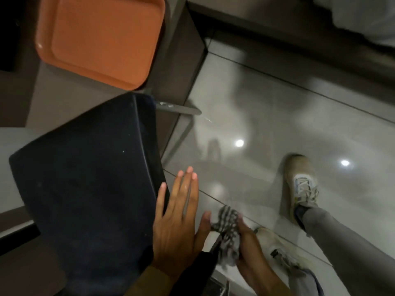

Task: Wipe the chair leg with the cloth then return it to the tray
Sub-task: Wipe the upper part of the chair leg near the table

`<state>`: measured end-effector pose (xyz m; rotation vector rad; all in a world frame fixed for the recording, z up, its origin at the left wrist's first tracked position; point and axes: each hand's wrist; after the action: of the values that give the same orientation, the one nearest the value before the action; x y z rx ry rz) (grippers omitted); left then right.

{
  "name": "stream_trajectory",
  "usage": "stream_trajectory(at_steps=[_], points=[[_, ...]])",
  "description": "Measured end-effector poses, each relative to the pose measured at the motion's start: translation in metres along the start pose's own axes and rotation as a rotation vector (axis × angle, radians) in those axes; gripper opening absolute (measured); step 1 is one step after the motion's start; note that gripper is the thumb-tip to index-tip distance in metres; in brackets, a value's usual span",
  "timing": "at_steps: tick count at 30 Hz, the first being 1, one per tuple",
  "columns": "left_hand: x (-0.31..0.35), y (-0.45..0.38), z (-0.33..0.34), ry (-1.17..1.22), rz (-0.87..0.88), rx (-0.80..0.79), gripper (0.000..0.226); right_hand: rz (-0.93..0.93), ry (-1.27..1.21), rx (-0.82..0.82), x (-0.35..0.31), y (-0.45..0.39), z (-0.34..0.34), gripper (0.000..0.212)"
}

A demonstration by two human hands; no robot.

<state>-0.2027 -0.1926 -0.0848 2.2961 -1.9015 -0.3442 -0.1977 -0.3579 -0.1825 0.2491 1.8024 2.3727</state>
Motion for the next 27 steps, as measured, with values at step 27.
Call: stream_trajectory(at_steps=[27], points=[[-0.139, -0.240, -0.042, 0.446, -0.402, 0.143, 0.067, -0.659, 0.472, -0.256, -0.128, -0.105, 0.289, 0.047]])
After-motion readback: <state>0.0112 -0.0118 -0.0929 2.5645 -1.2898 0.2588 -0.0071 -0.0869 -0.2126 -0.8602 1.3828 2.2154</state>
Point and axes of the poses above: each hand's wrist, its own y-axis away from the middle knuckle, its own z-axis out of the palm, x = y × z, and after that the axes turned 6 degrees about -y, right-handed
